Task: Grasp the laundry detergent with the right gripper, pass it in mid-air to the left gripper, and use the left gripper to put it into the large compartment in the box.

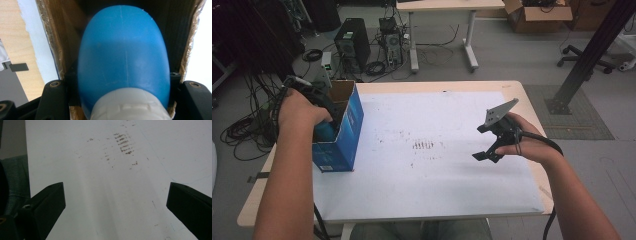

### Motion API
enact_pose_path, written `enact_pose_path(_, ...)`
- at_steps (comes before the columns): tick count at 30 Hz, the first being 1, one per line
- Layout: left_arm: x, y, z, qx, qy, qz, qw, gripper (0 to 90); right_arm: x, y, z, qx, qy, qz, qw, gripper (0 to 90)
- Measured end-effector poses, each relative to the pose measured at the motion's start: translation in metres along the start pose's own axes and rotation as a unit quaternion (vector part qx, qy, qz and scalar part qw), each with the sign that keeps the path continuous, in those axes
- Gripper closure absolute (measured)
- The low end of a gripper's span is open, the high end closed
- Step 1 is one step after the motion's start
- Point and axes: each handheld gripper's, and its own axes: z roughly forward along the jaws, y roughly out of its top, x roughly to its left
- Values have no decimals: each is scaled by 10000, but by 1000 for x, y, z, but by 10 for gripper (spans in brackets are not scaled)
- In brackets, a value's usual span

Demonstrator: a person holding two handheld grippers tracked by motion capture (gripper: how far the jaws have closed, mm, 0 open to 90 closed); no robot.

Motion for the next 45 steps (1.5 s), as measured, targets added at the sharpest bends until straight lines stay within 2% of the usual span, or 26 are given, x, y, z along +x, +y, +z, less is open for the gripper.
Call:
enact_pose_path(25,3,0,20,37,-58,107,9999,382,2,-2,-2,-9,-25,23,10000,23)
enact_pose_path(30,6,-1,20,-1,-105,94,9999,382,2,-1,-3,-25,-31,12,10000,23)
enact_pose_path(38,3,-2,21,-68,-48,138,9999,380,3,-1,-5,-47,-39,5,10000,23)
enact_pose_path(45,1,-2,22,-27,-67,131,9999,378,3,-4,-7,-46,-59,37,10000,23)
